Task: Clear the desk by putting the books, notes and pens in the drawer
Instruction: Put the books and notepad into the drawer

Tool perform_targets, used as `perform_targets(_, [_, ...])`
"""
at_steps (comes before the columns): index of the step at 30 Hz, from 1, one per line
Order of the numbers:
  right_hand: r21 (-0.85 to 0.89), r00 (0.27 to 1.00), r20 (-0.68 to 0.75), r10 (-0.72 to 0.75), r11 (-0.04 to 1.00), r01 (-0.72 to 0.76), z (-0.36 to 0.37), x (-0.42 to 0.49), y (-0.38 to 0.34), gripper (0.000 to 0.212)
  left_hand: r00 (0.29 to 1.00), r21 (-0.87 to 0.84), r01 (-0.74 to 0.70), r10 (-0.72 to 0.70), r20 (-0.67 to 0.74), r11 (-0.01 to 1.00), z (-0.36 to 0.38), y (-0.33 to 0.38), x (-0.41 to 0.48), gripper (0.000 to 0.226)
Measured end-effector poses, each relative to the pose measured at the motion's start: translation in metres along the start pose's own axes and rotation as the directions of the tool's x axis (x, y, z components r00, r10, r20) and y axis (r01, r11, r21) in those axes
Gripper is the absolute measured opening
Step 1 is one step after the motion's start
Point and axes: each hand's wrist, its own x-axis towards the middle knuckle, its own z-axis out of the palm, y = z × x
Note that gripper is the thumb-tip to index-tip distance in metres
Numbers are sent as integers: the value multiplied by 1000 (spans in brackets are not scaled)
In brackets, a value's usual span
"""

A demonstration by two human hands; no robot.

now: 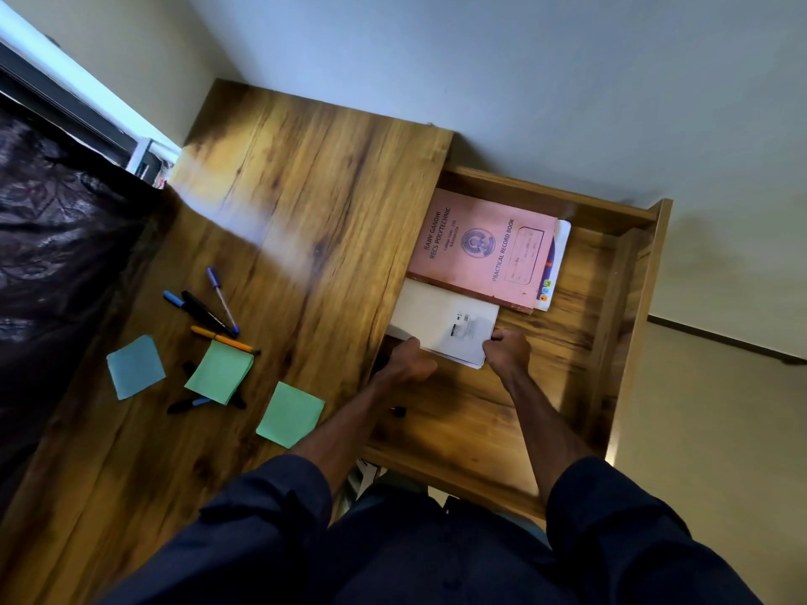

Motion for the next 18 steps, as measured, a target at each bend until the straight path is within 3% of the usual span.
perform_targets(10, [77,1000,-25,11,997,-9,1,-7,-1,22,999,-5,-46,46,-23,999,-1,-1,-4,63])
perform_targets(14, [174,993,-117,16,985,4,2,-16,-3,28,990,-3,-125,125,-66,992,-3,-3,-13,52])
perform_targets(18, [226,984,-155,-85,967,120,10,-34,-15,23,963,-31,-243,238,-126,969,-6,-11,-27,37])
